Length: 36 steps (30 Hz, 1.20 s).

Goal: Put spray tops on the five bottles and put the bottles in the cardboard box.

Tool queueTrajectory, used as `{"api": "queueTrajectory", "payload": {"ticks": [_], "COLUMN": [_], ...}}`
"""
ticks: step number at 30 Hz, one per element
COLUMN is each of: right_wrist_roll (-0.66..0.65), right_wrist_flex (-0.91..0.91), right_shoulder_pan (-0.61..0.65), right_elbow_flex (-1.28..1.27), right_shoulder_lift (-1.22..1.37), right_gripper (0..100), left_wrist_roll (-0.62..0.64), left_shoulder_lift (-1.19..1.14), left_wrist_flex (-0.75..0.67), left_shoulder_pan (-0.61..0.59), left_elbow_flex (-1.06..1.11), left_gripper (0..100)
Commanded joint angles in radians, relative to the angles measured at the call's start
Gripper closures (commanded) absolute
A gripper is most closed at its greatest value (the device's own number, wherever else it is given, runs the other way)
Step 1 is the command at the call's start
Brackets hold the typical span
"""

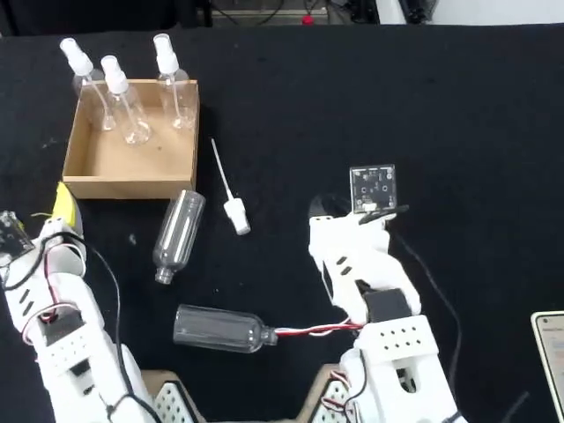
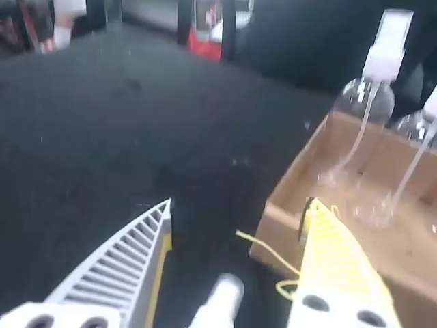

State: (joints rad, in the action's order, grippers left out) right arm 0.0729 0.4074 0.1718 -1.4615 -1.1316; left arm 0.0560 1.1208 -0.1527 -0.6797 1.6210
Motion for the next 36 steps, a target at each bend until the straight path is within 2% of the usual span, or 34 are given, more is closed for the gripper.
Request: {"api": "queueTrajectory", "payload": {"ticks": [1, 7, 11, 15, 17, 23, 27, 30, 33, 36], "right_wrist_roll": [-0.009, -0.009, -0.009, -0.009, -0.009, -0.009, -0.009, -0.009, -0.009, -0.009], "right_wrist_flex": [-0.025, -0.025, -0.025, -0.025, -0.025, -0.025, -0.025, -0.025, -0.025, -0.025], "right_shoulder_pan": [0.014, 0.014, 0.015, 0.017, 0.017, 0.017, 0.017, 0.017, 0.017, 0.005], "right_elbow_flex": [0.007, 0.005, 0.008, 0.01, 0.01, 0.01, 0.012, 0.012, 0.018, 0.021], "right_shoulder_lift": [-0.013, -0.013, -0.013, -0.013, -0.013, -0.015, -0.015, -0.015, -0.015, -0.015], "right_gripper": [92.8, 92.8, 92.8, 92.8, 92.8, 92.8, 92.8, 92.8, 92.8, 92.8], "left_wrist_roll": [-0.002, -0.149, -0.196, -0.198, -0.203, -0.453, -0.457, -0.476, -0.634, -0.707], "left_shoulder_lift": [0.232, 0.555, 0.726, 0.647, 0.609, 0.535, 0.531, 0.523, 0.522, 0.522], "left_wrist_flex": [0.361, 0.647, 0.758, 0.841, 0.888, 1.146, 1.329, 1.404, 1.482, 1.585], "left_shoulder_pan": [-0.005, -0.004, -0.004, -0.001, 0.045, 0.226, 0.242, 0.245, 0.303, 0.404], "left_elbow_flex": [-0.104, -0.058, -0.031, -0.119, -0.148, -0.206, -0.277, -0.335, -0.394, -0.45], "left_gripper": [70, 71, 71, 71, 70, 71, 71, 70, 70, 70]}}
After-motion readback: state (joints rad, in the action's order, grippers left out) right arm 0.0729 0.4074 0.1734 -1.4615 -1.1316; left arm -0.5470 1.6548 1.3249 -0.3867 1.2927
